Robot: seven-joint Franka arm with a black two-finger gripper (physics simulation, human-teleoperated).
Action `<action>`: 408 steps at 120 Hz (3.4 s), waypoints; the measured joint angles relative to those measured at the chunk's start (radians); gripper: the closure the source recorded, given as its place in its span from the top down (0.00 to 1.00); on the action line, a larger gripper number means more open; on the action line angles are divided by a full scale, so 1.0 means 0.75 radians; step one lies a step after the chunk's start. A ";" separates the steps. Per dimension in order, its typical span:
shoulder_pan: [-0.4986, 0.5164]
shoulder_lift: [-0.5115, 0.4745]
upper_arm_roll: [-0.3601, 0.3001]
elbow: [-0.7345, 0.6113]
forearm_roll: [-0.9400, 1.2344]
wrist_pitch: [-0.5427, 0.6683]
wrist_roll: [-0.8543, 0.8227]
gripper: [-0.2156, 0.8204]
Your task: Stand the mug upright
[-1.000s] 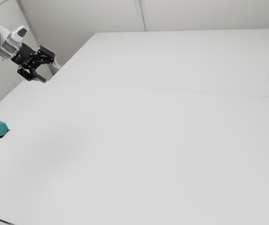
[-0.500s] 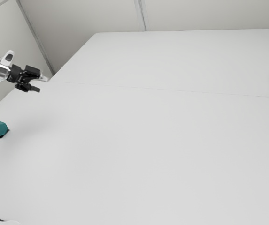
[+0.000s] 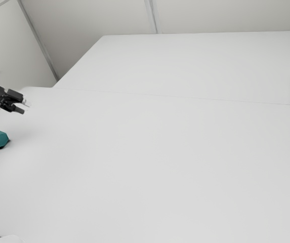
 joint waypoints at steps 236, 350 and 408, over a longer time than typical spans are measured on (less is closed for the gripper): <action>0.346 0.219 0.032 -0.011 -0.342 0.394 0.626 0.79; 0.186 0.083 -0.025 -0.098 -0.353 0.408 0.637 0.11; -0.046 -0.210 -0.023 -0.464 -0.318 0.482 0.545 0.04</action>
